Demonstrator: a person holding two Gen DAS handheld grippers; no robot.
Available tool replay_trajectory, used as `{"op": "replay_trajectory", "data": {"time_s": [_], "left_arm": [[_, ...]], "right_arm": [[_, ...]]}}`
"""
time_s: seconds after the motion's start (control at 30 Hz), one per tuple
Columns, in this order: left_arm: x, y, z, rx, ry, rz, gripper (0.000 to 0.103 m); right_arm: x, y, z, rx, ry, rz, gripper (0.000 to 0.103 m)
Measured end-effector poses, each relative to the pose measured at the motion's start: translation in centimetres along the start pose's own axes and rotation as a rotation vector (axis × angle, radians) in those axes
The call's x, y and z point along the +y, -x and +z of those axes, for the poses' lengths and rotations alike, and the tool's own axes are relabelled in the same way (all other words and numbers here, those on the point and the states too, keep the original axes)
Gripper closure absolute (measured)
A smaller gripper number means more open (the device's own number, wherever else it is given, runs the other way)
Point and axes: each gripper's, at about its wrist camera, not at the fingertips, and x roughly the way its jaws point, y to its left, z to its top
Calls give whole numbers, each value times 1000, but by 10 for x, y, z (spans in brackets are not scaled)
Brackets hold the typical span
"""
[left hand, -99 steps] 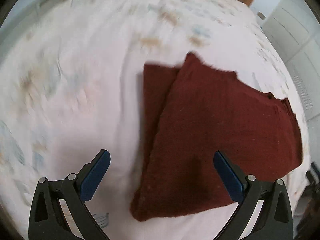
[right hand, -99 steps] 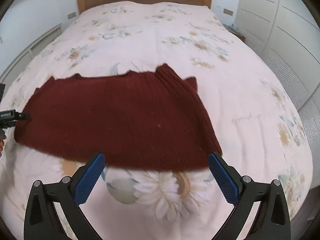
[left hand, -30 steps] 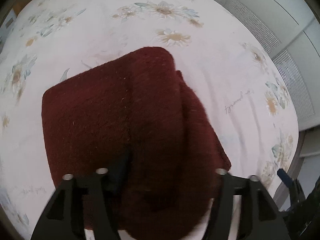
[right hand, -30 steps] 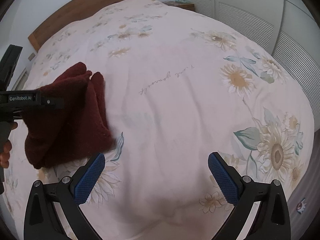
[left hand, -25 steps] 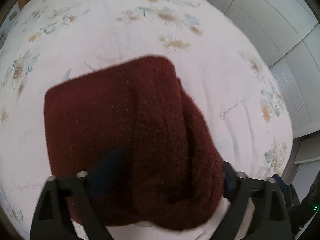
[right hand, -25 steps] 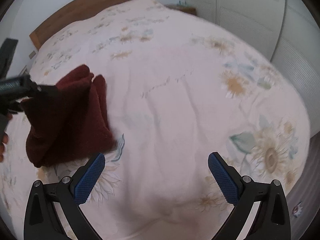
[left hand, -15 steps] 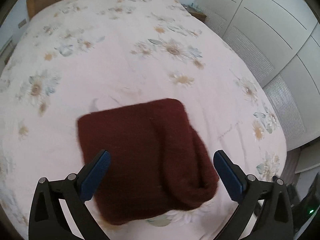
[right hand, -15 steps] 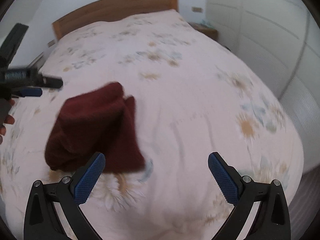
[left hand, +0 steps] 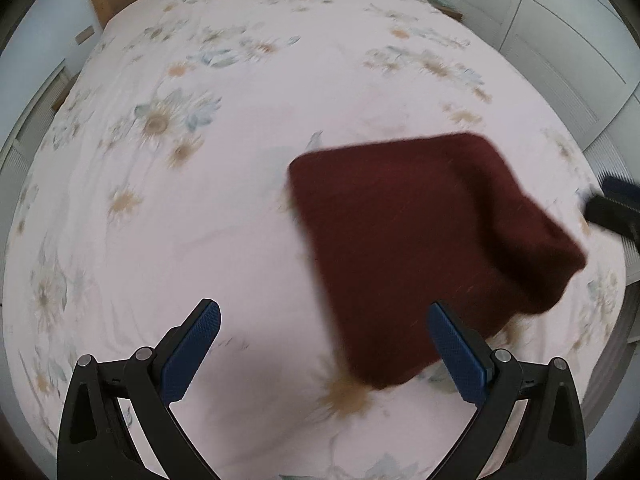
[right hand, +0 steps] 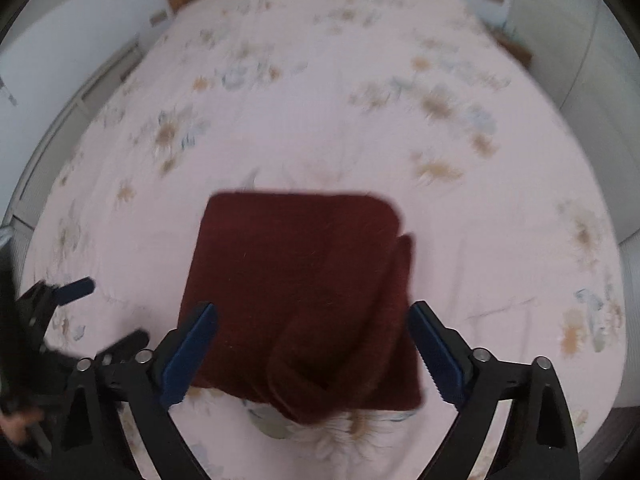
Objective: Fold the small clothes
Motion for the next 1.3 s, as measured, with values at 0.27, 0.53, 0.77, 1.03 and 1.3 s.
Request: {"op": "replay_trajectory", "data": {"time_s": [0.27,0.53,0.77,1.03,1.3], "left_arm": [[6,-3,-37,2,-18,-44,1],[6,-8,-41,10,-16,-66,1],[2,-9,-41,8,-16,-63,1],[-4,-18,-45,26,-38,-65,1],[-2,-25,-39,37,0,-88,1]], "right_arm": [[-24,-77,-37,193,-55,-52,41],[-68,-44,-47,90,-168,109,77],[-97,-50,-69,94,-201,45,81],[-113,-63,-91,102,-231,14,80],[-105,-46,-85,89,-216,-11,40]]}}
